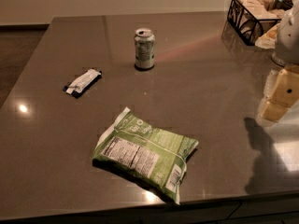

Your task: Move green jalapeno chip bag near 7up can

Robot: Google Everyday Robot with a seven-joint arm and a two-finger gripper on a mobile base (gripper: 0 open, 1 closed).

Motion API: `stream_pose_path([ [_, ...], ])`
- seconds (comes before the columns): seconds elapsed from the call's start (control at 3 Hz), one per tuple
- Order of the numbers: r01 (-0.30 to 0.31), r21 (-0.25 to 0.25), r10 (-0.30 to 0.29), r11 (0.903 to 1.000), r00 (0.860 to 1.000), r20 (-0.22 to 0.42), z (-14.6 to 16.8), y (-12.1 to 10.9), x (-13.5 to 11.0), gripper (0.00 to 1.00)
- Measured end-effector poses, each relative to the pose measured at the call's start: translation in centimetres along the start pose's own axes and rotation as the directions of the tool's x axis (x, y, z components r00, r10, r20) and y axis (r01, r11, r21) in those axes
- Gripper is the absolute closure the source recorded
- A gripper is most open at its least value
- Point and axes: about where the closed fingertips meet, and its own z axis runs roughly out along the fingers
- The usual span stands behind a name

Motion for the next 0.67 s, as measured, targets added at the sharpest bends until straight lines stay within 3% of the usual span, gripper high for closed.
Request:
stream_pose_path([
  [0.33,0.0,0.0,0.0,1.0,1.0,0.0,0.0,0.0,0.0,0.0],
  [0.67,0.049,-0.022,-0.048,0.9985,0.998,0.045,0.6,2.0,-2.8,0.0],
])
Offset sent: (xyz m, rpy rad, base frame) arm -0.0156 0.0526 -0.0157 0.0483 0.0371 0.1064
